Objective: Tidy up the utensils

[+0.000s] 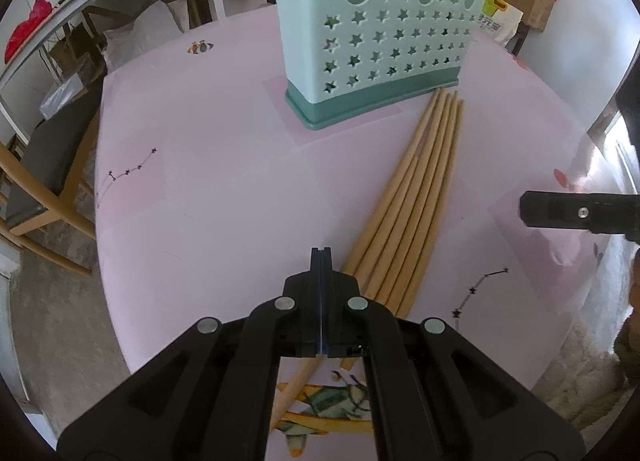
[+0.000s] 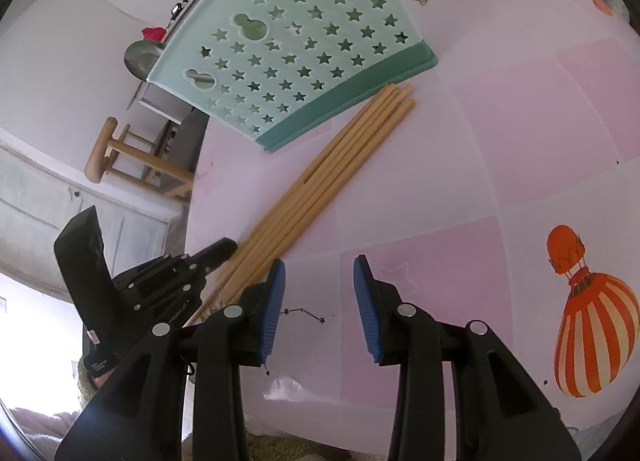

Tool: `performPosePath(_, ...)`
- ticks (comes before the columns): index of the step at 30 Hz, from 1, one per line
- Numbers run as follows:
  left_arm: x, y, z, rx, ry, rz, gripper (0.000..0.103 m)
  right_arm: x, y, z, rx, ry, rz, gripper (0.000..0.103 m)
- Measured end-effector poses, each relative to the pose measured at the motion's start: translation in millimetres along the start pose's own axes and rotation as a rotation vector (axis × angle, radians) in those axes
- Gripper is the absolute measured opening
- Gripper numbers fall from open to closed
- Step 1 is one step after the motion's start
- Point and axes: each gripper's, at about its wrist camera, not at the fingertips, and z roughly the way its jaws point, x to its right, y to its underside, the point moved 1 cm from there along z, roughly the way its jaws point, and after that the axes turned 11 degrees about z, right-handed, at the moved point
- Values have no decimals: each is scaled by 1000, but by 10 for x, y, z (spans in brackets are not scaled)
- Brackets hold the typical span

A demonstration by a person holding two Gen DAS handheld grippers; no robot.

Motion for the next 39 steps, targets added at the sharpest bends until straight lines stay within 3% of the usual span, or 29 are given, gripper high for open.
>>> performPosePath(8, 95, 21, -13, -9, 142, -63, 0, -40, 19, 142, -9, 22, 11, 34)
performPosePath(13, 185, 22, 15, -14, 221, -100, 0, -56, 26, 191, -2, 51, 7, 19)
performPosePath(18, 277, -1, 53, -14, 261, -120, 0, -15, 23, 174, 7, 58, 20, 11)
performPosePath(39, 717, -351, 331, -5, 443, -177, 0, 172, -235, -24, 77, 150, -45, 6)
